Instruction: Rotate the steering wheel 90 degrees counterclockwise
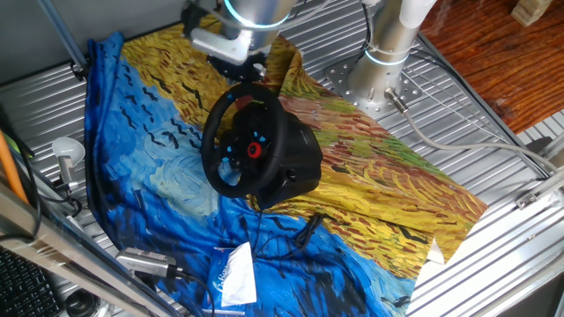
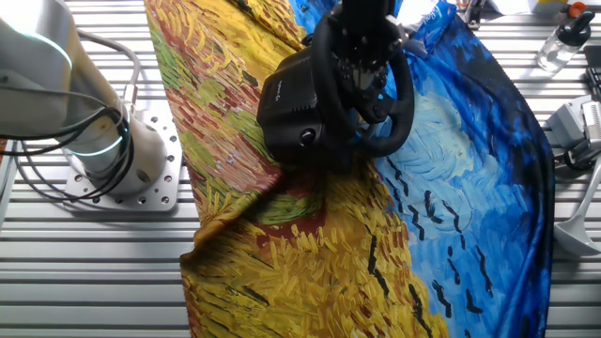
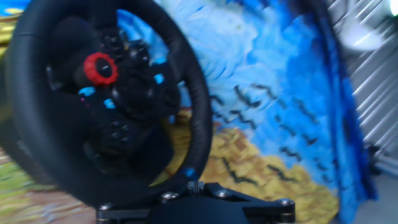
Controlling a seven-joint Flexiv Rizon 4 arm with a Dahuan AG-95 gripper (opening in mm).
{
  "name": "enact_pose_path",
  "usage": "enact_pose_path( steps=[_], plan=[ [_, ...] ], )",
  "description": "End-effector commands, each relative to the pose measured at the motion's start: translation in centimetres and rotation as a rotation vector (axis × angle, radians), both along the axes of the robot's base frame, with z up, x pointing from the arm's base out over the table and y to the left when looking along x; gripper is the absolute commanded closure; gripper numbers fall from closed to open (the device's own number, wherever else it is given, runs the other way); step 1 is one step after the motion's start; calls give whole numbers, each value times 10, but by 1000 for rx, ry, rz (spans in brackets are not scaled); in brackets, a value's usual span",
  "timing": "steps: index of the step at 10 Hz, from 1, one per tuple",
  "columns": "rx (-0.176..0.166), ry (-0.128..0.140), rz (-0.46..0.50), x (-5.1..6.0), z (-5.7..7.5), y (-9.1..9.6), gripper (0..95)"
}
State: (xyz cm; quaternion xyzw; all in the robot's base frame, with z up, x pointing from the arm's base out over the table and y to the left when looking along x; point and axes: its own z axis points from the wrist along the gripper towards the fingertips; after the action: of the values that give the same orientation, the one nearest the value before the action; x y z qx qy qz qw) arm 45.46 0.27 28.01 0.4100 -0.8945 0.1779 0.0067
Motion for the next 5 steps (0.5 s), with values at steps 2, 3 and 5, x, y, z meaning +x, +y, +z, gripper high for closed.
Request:
enact_pose_path(
  steps=[2,3,5],
  plan=[
    [395,240,92,6,-3,-4,950],
    [421,277,78,8,-4,-5,950],
    [440,308,42,9,-5,-4,950]
  ],
)
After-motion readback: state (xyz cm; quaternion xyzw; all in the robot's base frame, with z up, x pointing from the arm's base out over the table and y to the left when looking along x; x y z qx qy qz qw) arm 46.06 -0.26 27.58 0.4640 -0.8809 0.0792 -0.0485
